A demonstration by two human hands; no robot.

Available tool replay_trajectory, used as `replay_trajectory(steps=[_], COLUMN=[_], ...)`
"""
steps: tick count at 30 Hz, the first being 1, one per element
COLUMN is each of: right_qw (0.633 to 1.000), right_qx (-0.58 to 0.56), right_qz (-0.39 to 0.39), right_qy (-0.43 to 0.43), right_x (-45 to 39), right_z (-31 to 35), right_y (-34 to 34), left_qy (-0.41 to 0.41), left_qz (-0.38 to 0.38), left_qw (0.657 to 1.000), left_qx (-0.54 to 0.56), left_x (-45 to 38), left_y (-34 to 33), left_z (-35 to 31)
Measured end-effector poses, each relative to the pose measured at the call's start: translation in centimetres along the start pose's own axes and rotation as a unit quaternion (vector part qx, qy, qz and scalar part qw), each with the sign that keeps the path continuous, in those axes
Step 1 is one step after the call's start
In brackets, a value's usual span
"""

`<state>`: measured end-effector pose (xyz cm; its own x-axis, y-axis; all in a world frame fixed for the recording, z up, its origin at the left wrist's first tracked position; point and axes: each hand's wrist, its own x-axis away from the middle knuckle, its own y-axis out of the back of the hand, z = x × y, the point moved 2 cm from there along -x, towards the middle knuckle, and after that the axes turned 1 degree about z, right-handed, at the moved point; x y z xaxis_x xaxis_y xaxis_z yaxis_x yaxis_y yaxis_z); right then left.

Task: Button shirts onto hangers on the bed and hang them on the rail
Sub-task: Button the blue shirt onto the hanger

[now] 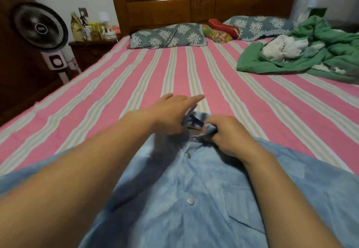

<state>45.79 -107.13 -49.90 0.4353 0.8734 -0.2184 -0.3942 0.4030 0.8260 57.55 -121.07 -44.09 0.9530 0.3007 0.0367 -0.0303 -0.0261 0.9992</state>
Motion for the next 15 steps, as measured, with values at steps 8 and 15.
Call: replay_trajectory(steps=[8,15], right_qw=[0.994,0.984], right_qx=[-0.008,-0.139], right_qz=[0.083,0.019], right_qy=[0.071,0.108], right_x=[0.2,0.1], right_z=[0.9,1.3], right_y=[0.1,-0.3], left_qy=[0.119,0.252], left_qz=[0.012,-0.170], left_qw=[0.979,0.863], left_qx=[0.166,0.404], left_x=[3.9,7.0], left_y=[-0.9,-8.0], left_z=[0.7,-0.1])
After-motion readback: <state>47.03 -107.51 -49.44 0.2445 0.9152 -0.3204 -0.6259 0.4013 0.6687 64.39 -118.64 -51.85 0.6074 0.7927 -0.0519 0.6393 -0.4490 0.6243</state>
